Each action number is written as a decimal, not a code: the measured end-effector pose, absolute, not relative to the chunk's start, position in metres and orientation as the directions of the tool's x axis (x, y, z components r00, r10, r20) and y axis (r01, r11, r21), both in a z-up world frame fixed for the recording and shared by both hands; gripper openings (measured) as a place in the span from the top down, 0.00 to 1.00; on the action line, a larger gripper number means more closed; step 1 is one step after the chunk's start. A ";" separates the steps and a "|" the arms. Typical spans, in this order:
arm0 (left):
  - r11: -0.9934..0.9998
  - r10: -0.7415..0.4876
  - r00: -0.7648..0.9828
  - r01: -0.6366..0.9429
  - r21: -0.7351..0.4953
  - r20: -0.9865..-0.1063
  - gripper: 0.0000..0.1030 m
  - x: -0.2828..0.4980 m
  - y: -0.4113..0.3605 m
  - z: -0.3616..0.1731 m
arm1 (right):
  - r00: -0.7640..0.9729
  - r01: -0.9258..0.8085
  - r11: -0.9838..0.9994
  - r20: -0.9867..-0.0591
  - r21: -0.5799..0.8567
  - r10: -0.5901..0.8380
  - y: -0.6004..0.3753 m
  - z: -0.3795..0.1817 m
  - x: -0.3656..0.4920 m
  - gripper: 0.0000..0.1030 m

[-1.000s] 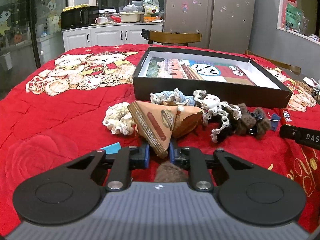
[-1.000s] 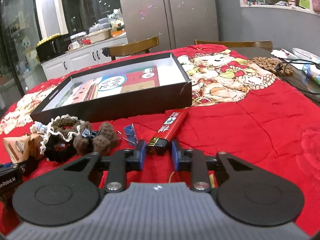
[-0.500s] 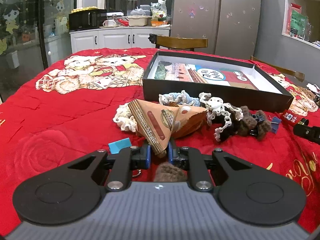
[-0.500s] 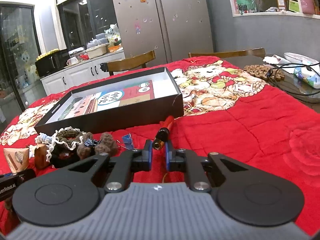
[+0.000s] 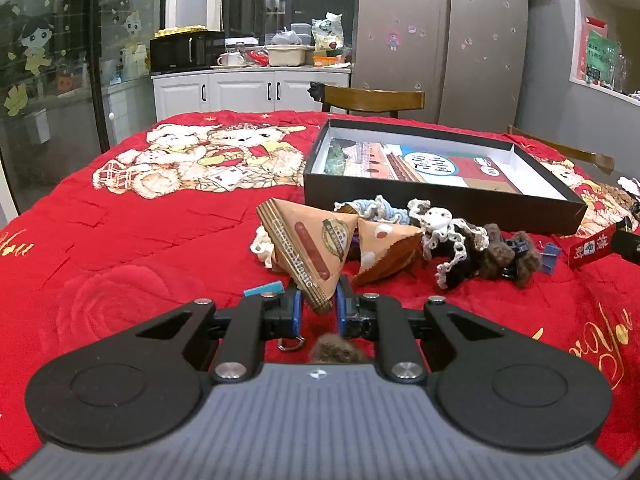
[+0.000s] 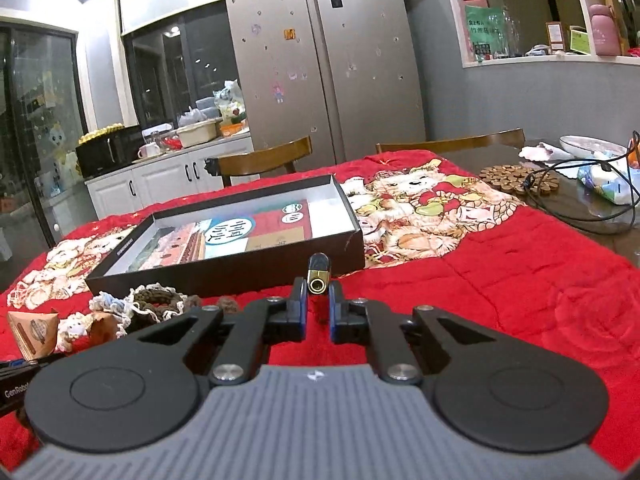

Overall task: Organize objects
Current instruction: 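Carry the packet and the lighter with both tools over the black box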

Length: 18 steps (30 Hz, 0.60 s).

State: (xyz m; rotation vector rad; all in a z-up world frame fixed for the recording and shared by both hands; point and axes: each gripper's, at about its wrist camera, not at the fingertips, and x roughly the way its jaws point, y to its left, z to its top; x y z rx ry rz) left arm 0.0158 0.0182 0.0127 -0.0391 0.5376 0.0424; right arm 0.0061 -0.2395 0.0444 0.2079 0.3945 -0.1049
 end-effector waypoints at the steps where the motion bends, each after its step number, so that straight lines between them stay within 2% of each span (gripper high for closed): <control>1: 0.998 0.032 0.861 -0.053 -0.025 -0.508 0.81 0.015 0.019 0.014 | 0.919 0.142 0.973 -0.389 0.183 -0.062 -0.239 0.045 0.005 0.89; 11: 1.000 0.007 0.895 -0.019 -0.023 -0.445 0.81 0.010 0.022 0.043 | 0.948 0.049 0.987 -0.319 0.152 0.002 -0.223 0.075 0.010 0.89; 18: 1.000 -0.016 0.920 0.006 -0.026 -0.391 0.81 0.020 0.025 0.072 | 0.958 -0.063 0.984 -0.268 0.165 0.106 -0.205 0.108 0.032 0.89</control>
